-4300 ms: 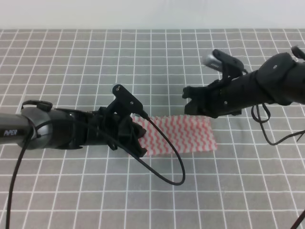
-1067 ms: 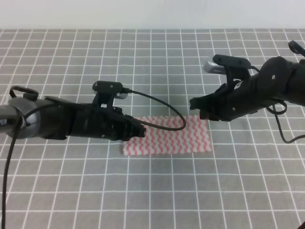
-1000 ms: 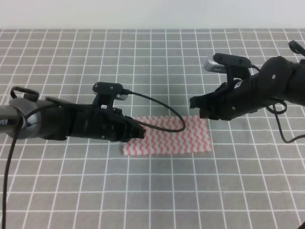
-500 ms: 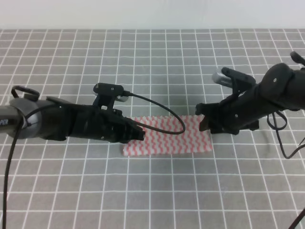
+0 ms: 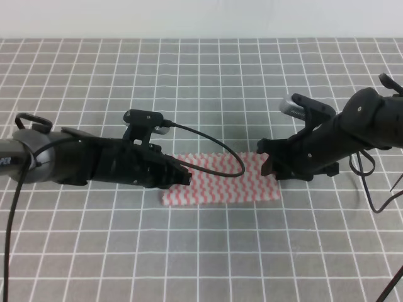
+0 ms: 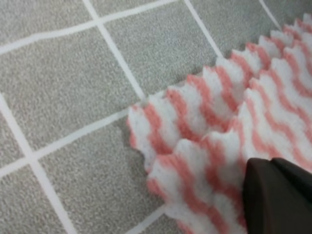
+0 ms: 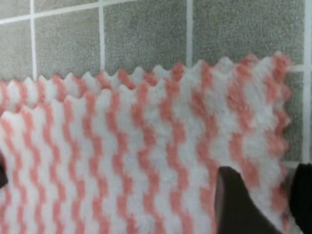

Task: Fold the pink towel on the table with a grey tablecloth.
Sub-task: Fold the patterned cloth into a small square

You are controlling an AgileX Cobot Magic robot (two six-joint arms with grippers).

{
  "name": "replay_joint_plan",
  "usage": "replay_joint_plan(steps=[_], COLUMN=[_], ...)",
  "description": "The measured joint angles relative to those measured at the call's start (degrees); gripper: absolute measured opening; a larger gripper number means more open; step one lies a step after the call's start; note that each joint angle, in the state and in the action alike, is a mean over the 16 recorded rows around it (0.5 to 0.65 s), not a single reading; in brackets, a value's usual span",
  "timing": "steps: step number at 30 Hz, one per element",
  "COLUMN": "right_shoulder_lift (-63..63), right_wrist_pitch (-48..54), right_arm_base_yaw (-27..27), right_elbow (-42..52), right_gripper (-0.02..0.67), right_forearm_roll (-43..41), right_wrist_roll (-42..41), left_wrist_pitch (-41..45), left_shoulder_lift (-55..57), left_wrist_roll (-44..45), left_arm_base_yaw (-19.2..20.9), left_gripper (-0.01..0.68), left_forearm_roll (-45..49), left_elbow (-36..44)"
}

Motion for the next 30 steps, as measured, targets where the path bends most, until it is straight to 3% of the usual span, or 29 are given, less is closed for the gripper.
replay_joint_plan(steps=[10,24,30], right_shoulder_lift=[0.3,0.3,0.0], right_wrist_pitch=[1.8,3.1,5.0], right_arm_base_yaw=[0.0,0.0,0.1], right_elbow=[-0.1,-0.9,-3.4], right_gripper=[0.176,0.028,-0.003], right_forearm_roll=[2.5,0.7,1.9], right_wrist_roll=[-2.8,-2.7,-3.4], left_wrist_pitch=[0.0,0.0,0.0], left_shoulder_lift=[0.0,0.0,0.0], left_wrist_roll=[0.0,0.0,0.0], left_arm_base_yaw=[0.0,0.0,0.0], left_gripper=[-0.002,-0.002,-0.002], left_forearm_roll=[0.0,0.1,0.2], left_elbow=[0.0,0.0,0.0])
